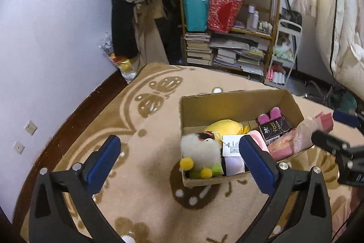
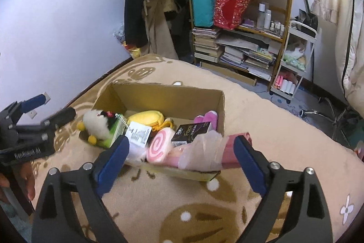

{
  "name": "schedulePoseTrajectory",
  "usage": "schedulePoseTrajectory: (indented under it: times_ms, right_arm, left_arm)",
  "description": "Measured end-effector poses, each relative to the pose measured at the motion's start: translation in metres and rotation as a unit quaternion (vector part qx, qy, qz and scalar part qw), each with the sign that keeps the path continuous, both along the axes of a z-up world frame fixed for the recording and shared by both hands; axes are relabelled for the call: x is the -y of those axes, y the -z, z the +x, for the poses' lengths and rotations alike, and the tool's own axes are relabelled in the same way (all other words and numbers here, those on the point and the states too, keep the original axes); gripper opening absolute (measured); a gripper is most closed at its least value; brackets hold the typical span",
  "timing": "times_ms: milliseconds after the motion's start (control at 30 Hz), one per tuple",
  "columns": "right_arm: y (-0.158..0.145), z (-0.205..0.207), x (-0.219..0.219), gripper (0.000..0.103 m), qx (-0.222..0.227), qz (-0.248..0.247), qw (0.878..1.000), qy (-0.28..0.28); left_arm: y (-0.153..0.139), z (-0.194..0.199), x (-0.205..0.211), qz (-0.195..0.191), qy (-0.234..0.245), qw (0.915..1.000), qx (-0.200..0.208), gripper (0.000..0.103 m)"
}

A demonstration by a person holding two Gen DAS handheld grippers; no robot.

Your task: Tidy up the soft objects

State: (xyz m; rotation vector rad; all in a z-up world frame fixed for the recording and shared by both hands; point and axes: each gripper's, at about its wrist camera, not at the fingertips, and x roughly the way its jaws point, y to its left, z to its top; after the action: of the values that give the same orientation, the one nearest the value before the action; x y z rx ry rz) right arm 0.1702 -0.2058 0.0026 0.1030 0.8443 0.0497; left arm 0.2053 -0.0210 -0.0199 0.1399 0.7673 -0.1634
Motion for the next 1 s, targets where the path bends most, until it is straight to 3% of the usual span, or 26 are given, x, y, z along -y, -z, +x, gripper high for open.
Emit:
schedulePoseTrajectory:
  times_ms: [67,600,1000]
  right_arm:
    - [-0.002,-0.006,-0.001,0.103,0.001,0.002,1.000,-0.001]
    - [-0.018,-0.067,-0.004,0.103,0.025,0.001,1.000,0.003]
    - [-0.031,-0.120,0.004,0.103,0.079,0.015,0.997,0.010]
  left_arm:
    - [-0.004,-0.004,-0.003,-0.001,-0.005,1.0000,-0.002,0.103]
    - [-0.018,-0.070,-0.009,0.010,-0.007,0.9995,0.030,0.103]
    - [-0.042,-0.141,-0.017,0.000,-0.022,0.9935,0.112,0.103]
